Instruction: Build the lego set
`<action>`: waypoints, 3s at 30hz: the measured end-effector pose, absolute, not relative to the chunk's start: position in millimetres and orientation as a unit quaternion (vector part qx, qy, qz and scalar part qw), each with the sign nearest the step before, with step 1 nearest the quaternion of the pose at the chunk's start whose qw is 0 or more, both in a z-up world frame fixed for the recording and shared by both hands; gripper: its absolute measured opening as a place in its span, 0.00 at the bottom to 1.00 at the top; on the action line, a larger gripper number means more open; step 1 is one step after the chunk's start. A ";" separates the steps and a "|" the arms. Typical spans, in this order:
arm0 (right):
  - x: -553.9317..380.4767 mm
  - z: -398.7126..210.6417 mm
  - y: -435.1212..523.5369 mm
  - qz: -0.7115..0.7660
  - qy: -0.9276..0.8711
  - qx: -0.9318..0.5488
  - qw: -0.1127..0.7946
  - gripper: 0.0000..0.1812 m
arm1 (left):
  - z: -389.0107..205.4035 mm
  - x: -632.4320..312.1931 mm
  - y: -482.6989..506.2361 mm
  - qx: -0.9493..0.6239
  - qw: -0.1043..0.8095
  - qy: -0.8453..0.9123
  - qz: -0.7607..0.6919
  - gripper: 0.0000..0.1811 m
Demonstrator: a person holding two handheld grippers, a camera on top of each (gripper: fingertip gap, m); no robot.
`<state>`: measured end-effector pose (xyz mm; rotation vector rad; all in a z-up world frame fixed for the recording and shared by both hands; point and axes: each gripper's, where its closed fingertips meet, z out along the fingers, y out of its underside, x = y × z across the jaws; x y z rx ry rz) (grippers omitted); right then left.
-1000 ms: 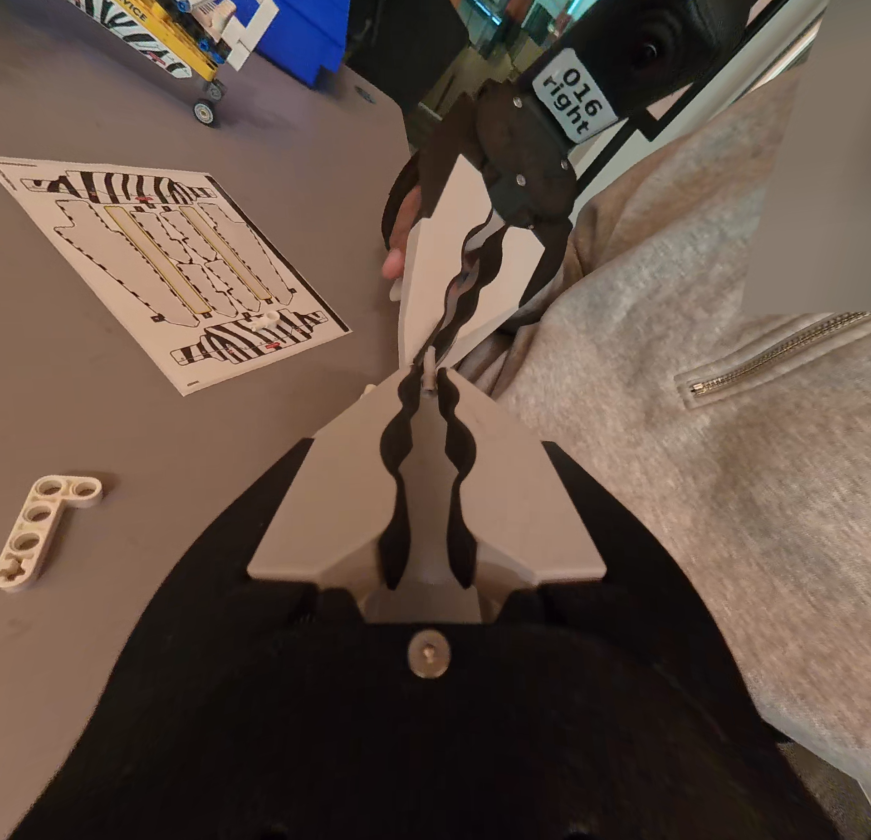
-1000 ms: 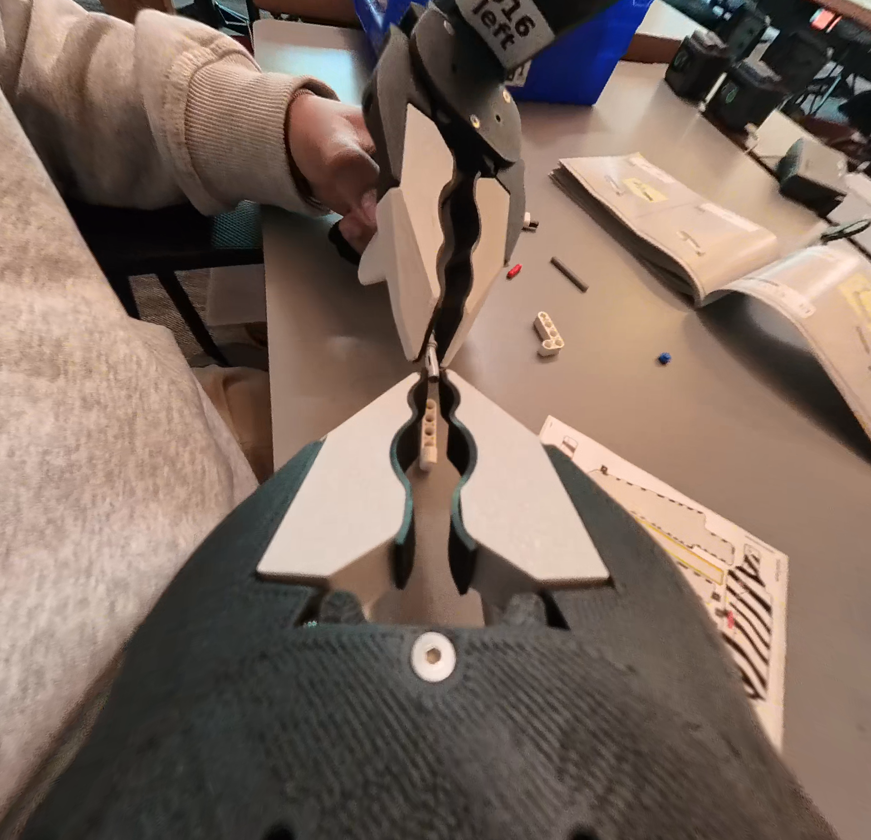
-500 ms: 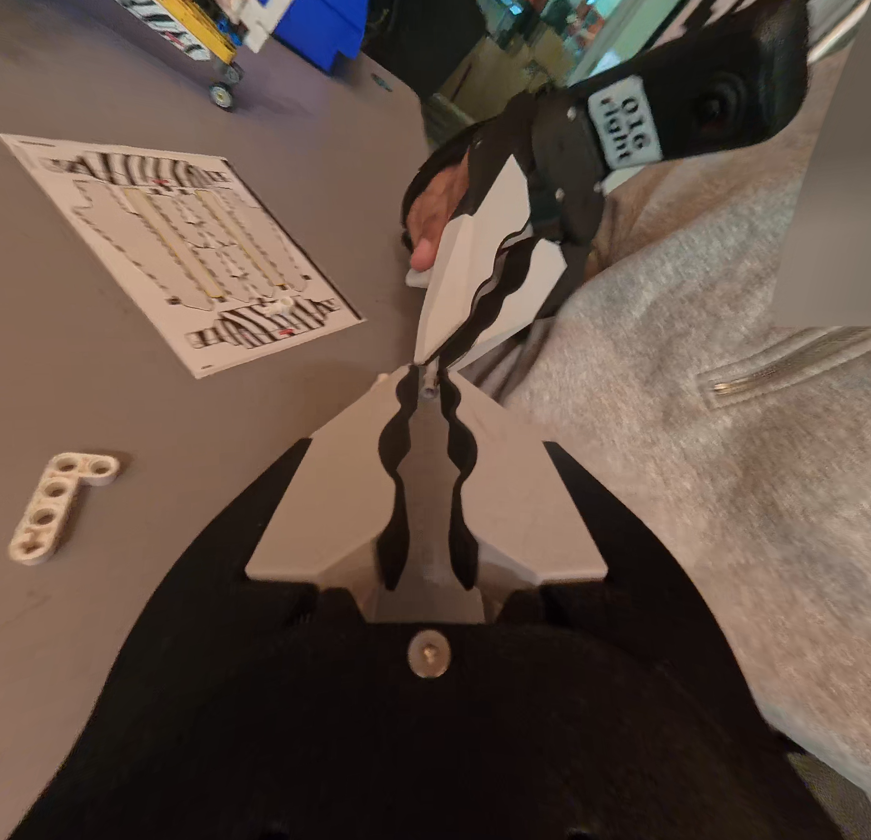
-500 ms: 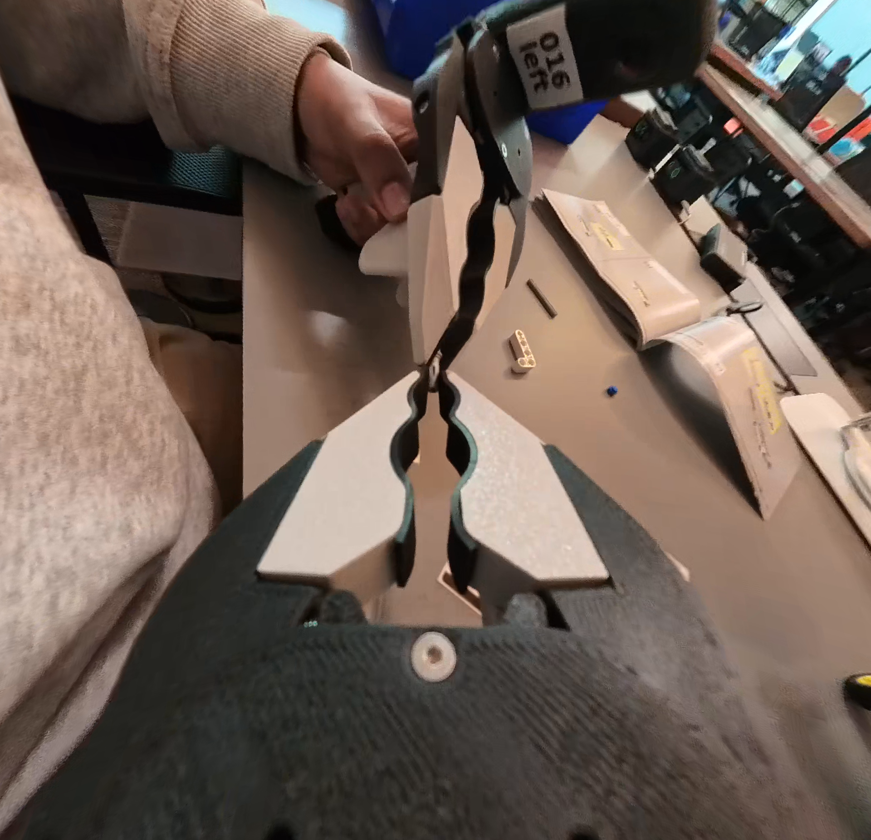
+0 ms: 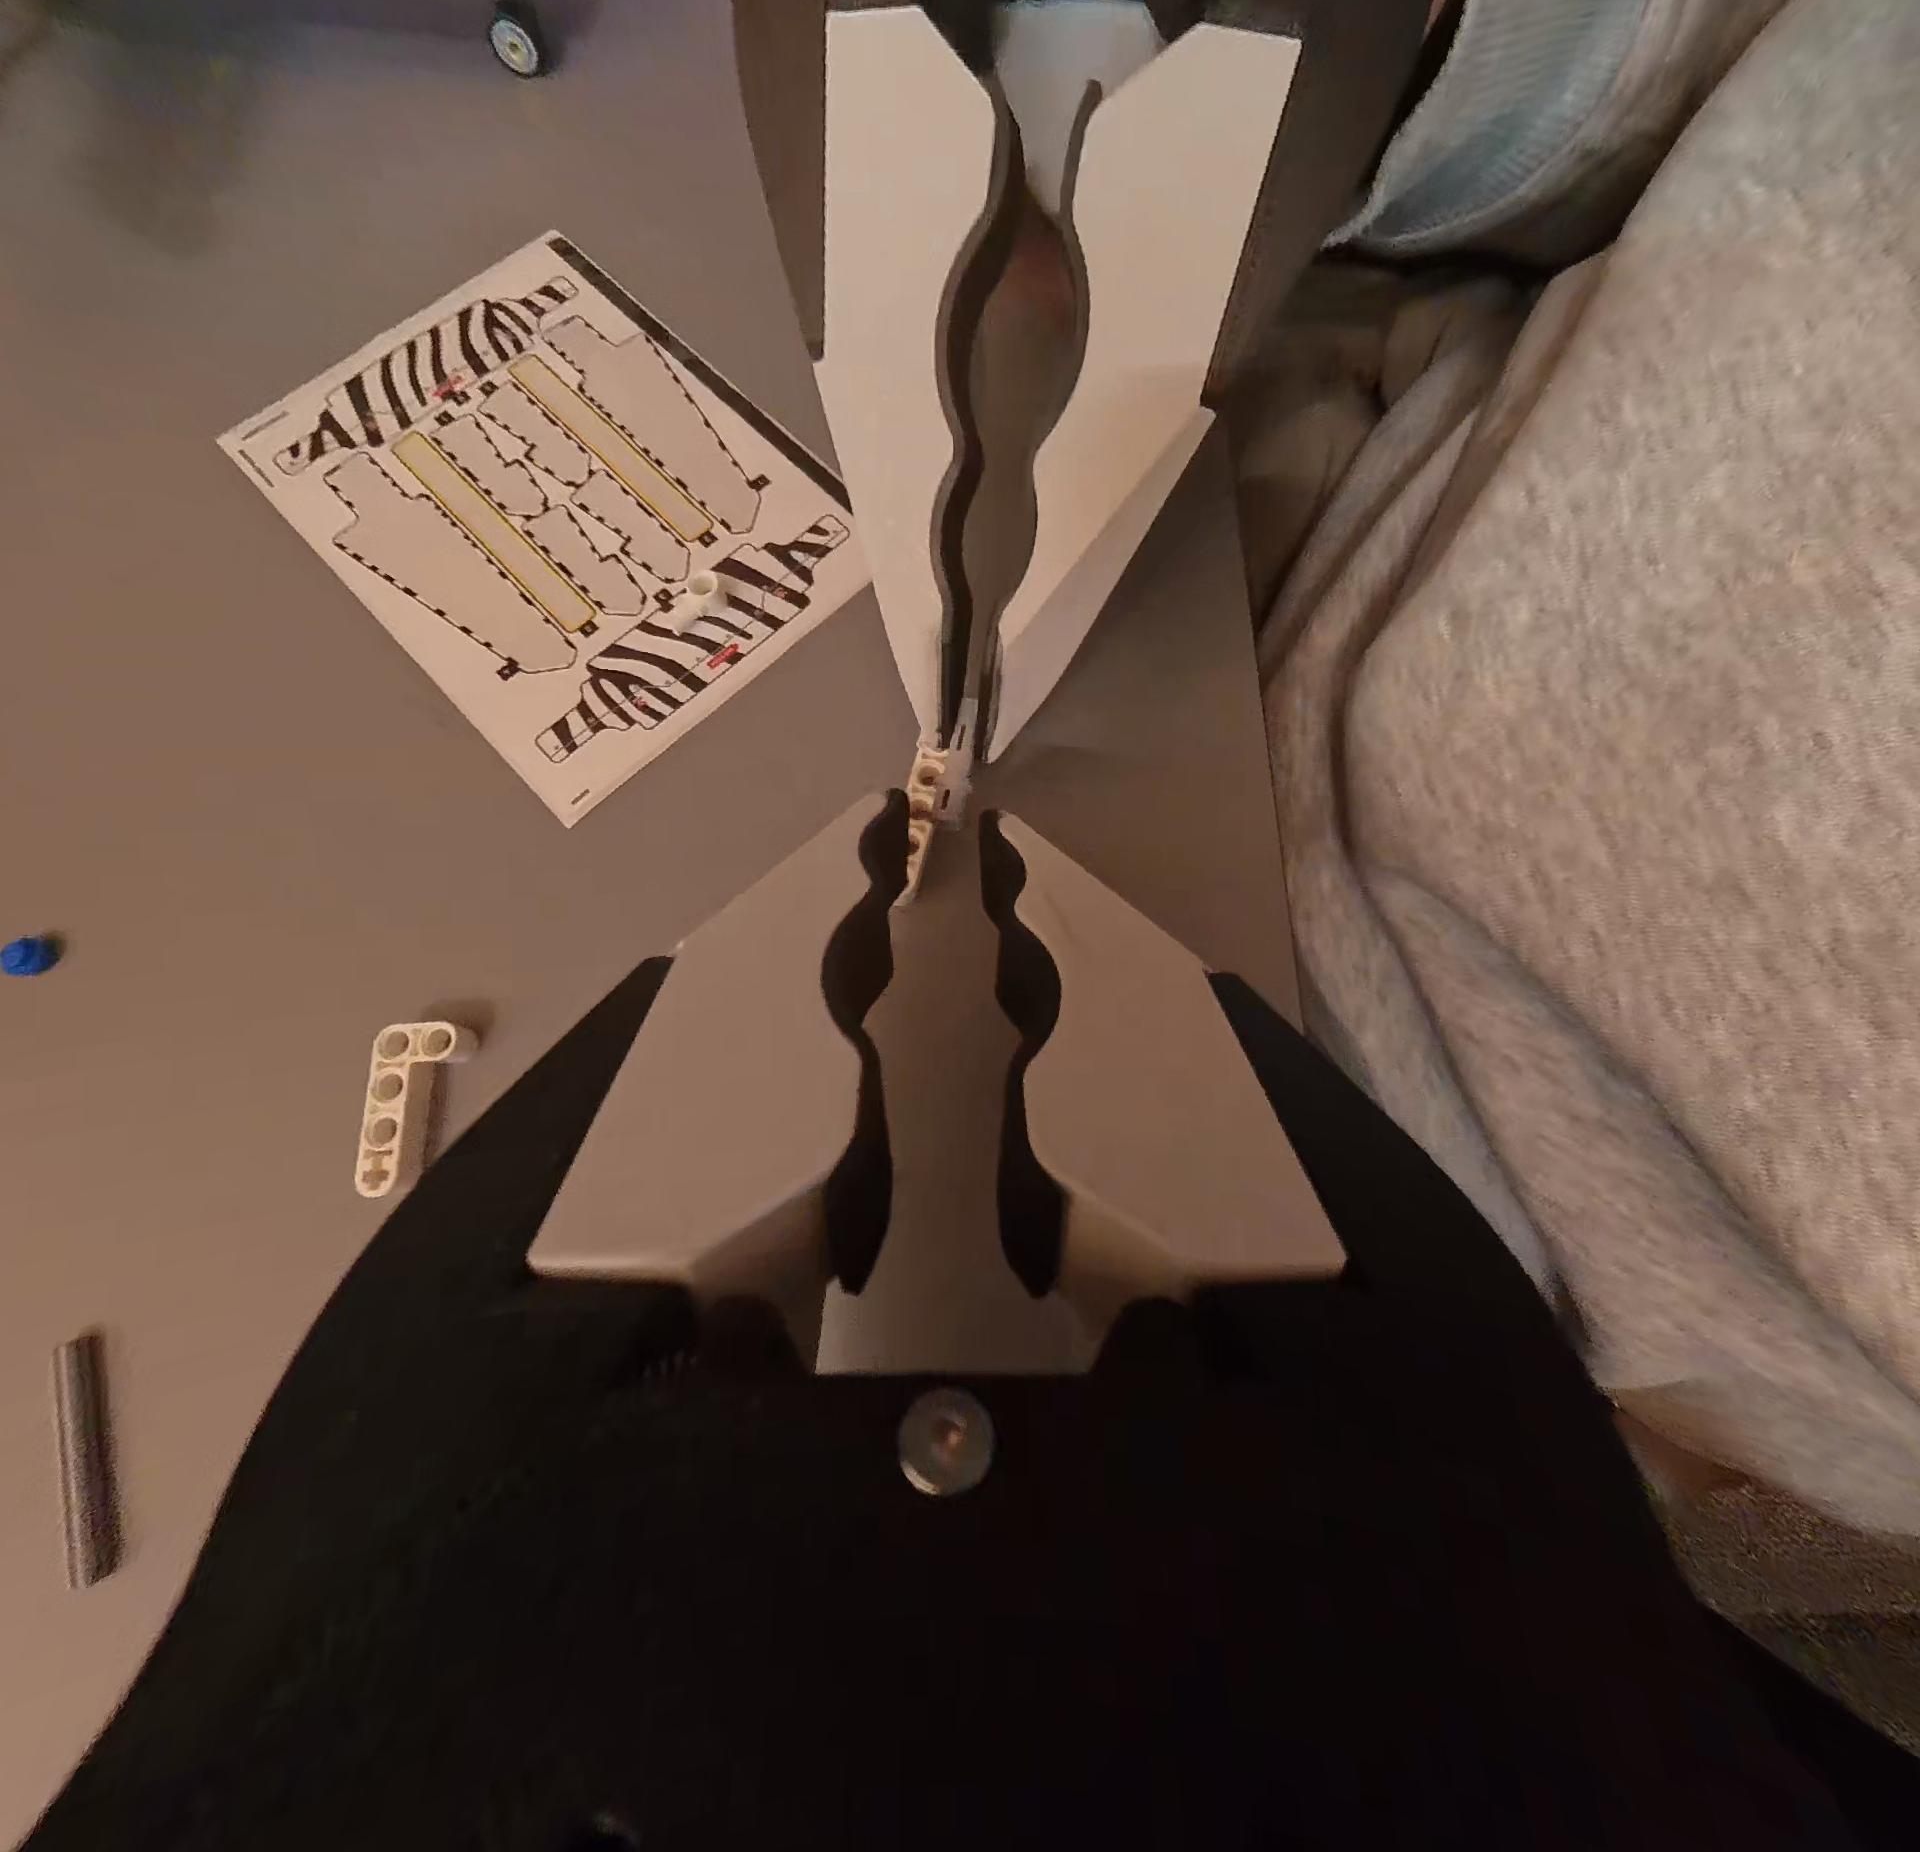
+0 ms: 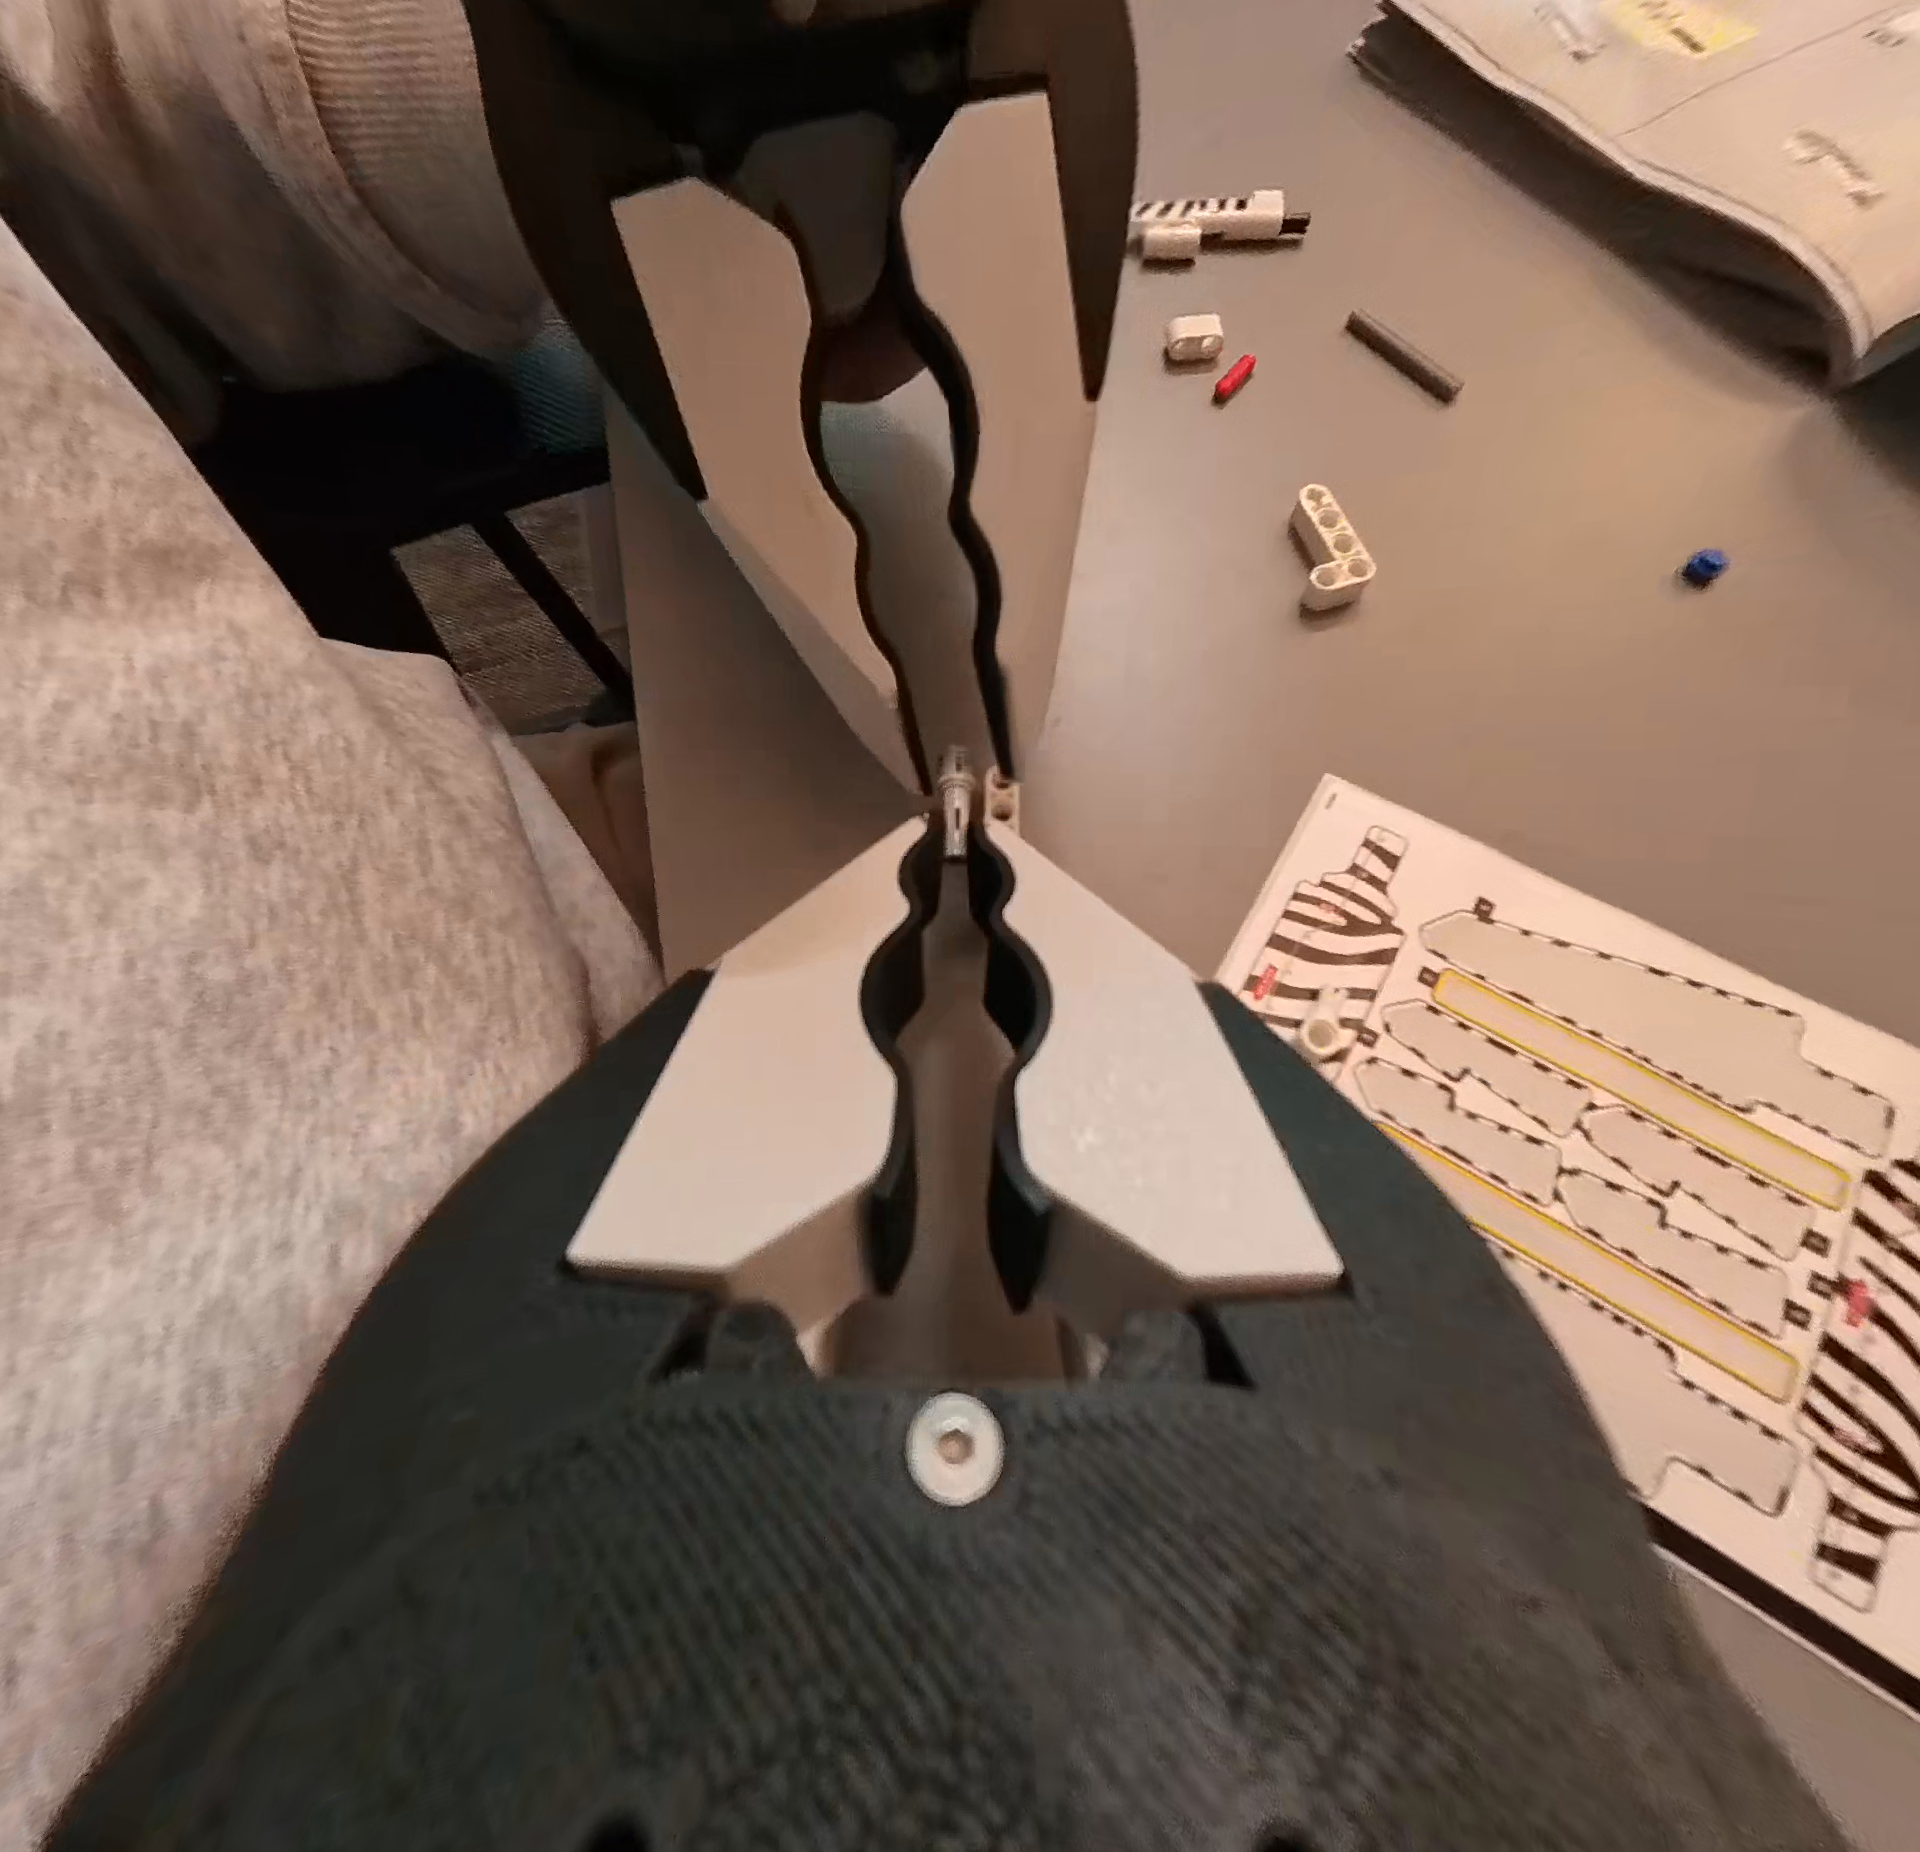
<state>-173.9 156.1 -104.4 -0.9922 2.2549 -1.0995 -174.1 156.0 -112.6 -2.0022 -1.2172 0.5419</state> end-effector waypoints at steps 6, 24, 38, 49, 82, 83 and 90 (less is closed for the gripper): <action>-173.6 -109.5 158.1 -0.385 0.821 -0.366 0.211 0.02 | -114.4 -174.4 157.7 -0.782 0.352 -0.472 0.205 0.04; -172.4 -106.5 153.6 -0.411 0.812 -0.365 0.198 0.02 | -113.7 -175.0 152.9 -0.785 0.326 -0.483 0.213 0.02; -186.0 -120.6 157.2 -0.398 0.827 -0.355 0.176 0.03 | -125.2 -174.6 146.5 -0.810 0.272 -0.489 0.176 0.02; -183.6 -121.5 156.2 -0.395 0.827 -0.354 0.185 0.03 | -128.4 -171.6 149.2 -0.841 0.239 -0.473 0.107 0.02; -184.5 -122.9 158.9 -0.377 0.829 -0.347 0.223 0.03 | -127.9 -177.5 152.5 -0.838 0.234 -0.478 0.124 0.02; -184.5 -122.9 159.0 -0.375 0.830 -0.345 0.227 0.03 | -127.9 -177.8 152.2 -0.839 0.232 -0.475 0.125 0.02; -183.3 -123.3 159.1 -0.371 0.829 -0.349 0.231 0.03 | -127.5 -177.6 151.3 -0.844 0.238 -0.469 0.106 0.02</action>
